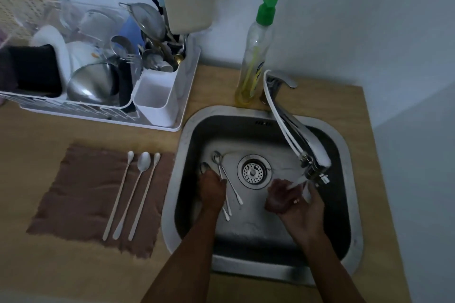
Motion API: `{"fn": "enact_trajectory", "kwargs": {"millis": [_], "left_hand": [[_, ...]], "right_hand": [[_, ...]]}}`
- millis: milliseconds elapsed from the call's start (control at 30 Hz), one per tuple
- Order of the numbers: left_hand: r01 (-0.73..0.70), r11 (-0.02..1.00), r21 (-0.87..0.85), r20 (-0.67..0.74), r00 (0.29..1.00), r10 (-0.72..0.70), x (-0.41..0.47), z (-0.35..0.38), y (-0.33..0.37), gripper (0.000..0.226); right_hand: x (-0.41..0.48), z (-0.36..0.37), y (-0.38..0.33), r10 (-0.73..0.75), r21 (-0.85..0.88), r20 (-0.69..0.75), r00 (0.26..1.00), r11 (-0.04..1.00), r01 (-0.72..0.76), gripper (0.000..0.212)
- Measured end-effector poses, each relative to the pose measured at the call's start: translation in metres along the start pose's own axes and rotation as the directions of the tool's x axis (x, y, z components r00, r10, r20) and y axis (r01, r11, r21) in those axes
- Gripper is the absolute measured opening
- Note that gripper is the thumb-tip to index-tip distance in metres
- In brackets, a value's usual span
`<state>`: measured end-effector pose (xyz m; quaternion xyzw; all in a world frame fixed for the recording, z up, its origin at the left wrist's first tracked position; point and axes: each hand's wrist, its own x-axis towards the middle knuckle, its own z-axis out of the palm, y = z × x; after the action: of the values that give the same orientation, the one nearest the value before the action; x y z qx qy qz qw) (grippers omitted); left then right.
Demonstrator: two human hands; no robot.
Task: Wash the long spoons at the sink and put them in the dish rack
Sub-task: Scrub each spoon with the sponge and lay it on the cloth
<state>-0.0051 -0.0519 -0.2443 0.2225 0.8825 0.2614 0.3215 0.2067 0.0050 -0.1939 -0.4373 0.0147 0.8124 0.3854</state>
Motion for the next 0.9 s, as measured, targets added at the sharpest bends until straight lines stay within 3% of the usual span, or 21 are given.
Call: {"fn": "enact_trajectory", "kwargs": {"millis": [67, 167, 300, 400, 467, 633, 700, 767, 867, 900], "left_hand": [[0.03, 1.0, -0.001, -0.002, 1.0, -0.03, 0.002, -0.001, 0.005, 0.025], [0.06, 0.998, 0.022, 0.008, 0.998, -0.061, 0.006, -0.001, 0.008, 0.036], [0.058, 0.997, 0.056, 0.057, 0.996, -0.062, 0.013, 0.003, 0.0, 0.049], [-0.018, 0.997, 0.07, 0.144, 0.99, 0.007, 0.015, 0.0, -0.002, 0.02], [-0.091, 0.993, 0.073, 0.178, 0.981, 0.077, 0.014, -0.006, 0.001, 0.007], [-0.177, 0.969, -0.17, 0.276, 0.936, 0.219, -0.019, -0.02, 0.024, 0.013], [-0.155, 0.923, -0.353, 0.353, 0.891, 0.285, -0.042, -0.022, 0.034, 0.011], [-0.149, 0.896, -0.418, 0.428, 0.837, 0.339, -0.065, -0.022, 0.041, 0.008], [-0.262, 0.903, -0.339, 0.447, 0.8, 0.4, -0.084, -0.015, 0.042, 0.007], [-0.286, 0.908, -0.305, 0.431, 0.809, 0.4, -0.085, -0.013, 0.041, 0.009]], "right_hand": [[0.003, 0.008, 0.0, -0.008, -0.092, -0.001, 1.0, 0.996, 0.008, 0.058], [0.009, 0.008, -0.001, -0.025, -0.147, -0.042, 0.999, 0.989, 0.019, 0.022], [0.008, 0.011, -0.002, -0.077, -0.178, -0.031, 0.997, 0.981, 0.071, 0.037], [0.012, 0.007, 0.0, -0.082, -0.134, -0.056, 0.995, 0.988, 0.074, 0.021], [0.016, 0.001, 0.001, -0.073, -0.108, -0.083, 0.994, 0.992, 0.064, 0.024], [0.014, 0.006, 0.002, -0.076, -0.12, -0.064, 0.995, 0.99, 0.068, 0.012], [0.019, 0.004, 0.0, -0.092, -0.13, -0.067, 0.994, 0.988, 0.083, 0.037], [0.011, 0.009, -0.001, -0.09, -0.127, -0.037, 0.995, 0.988, 0.085, 0.064], [-0.012, 0.029, -0.001, -0.062, -0.183, -0.03, 0.998, 0.981, 0.056, 0.031], [-0.014, 0.029, 0.0, -0.067, -0.188, -0.012, 0.998, 0.98, 0.064, 0.031]]}}
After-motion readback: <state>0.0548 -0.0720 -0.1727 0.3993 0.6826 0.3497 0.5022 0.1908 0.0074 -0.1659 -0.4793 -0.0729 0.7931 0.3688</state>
